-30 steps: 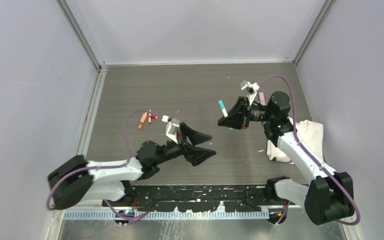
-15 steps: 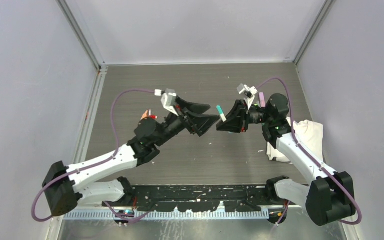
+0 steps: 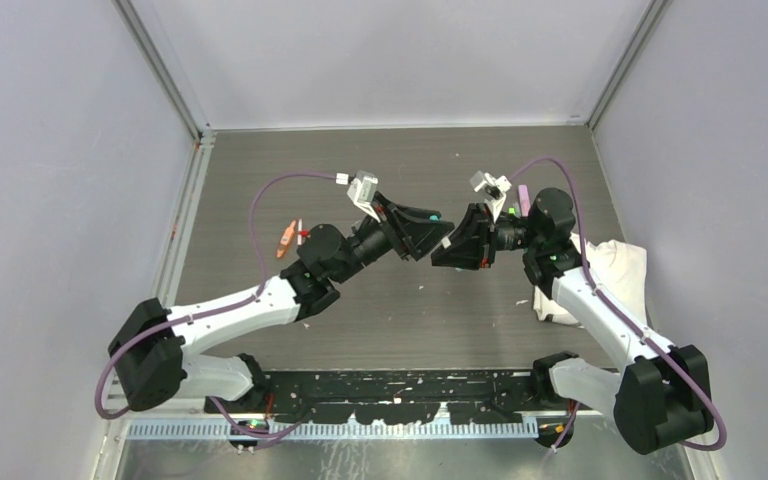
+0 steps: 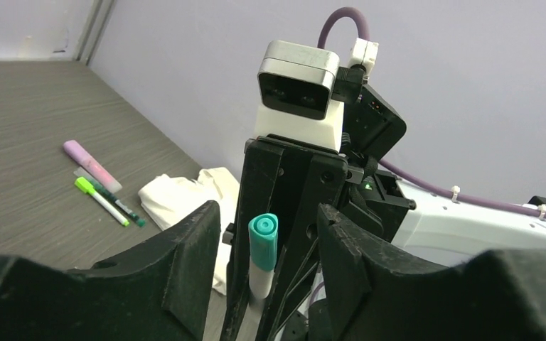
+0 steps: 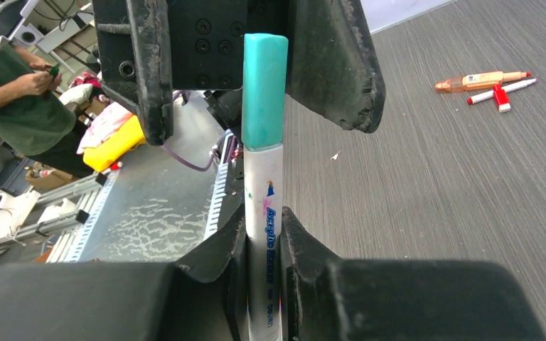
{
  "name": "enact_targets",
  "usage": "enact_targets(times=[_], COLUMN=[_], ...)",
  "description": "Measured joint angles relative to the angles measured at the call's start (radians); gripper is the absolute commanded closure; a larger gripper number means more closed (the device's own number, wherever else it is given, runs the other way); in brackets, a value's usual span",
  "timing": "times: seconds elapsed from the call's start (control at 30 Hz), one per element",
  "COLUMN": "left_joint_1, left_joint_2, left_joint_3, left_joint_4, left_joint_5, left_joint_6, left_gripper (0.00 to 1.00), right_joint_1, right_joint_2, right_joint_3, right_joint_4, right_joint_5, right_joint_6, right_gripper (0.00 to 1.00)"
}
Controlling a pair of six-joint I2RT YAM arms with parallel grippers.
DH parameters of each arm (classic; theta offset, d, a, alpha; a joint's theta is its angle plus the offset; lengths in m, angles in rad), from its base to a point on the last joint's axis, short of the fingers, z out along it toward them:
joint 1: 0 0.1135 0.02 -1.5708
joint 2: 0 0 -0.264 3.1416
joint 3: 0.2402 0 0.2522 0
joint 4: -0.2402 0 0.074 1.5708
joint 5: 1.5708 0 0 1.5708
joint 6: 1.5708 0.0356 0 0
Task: Insert the pens into the pen caps
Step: Press the pen cap onto the pen.
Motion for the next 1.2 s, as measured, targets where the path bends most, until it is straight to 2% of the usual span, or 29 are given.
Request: enact_targets(times=[0.13,0.27,0.3,0.57,0.8,0.9,1.0,1.1,1.2], left_joint_1=[0.000,0.000,0.000,0.021,0.101,0.101,0.048,0.004,0.012], left_joint_2=[0.020,0.026,0.026,0.042,0.093,0.053,-0.014,-0.032,0.013], left_joint_3=[0.000,0.000,0.000,0.003,0.021,0.026,0.081,0.101,0.094], left_joint_4=[0.027,0.039,0.037,0.061,0.175,0.063,-0.163,-0.202,-0.095], left_joint_5=[0.001,0.004,0.003,0.090,0.339,0.294,0.127,0.074,0.129], left_joint_6=[-0.018,-0.027,-0.028,-0.017,-0.100,-0.056,0.024,0.060,0.034], left_gripper=[0.60,0.95,0.99,0.99,0.99,0.99,0.99,1.00,1.00], right_joint_1=[0.000,0.000,0.000,0.005,0.008,0.006,0.008,0.009,0.001], right_joint_2=[0.000,0.000,0.000,-0.002,-0.006,-0.026,-0.037,-0.061,-0.060], right_joint_3=[0.000,0.000,0.000,0.017,0.097,0.173,0.246,0.243,0.167], right_joint_4=[-0.013,-0.022,-0.022,-0.072,-0.247,-0.536,-0.718,-0.708,-0.486], right_joint_5=[0.000,0.000,-0.005,-0.022,-0.043,0.056,0.145,0.123,0.061], right_joint_6=[-0.008,-0.011,-0.013,-0.019,-0.079,-0.257,-0.387,-0.386,-0.215], right_gripper=[0.99,0.99,0.99,0.99,0.99,0.99,0.99,0.99,0.99])
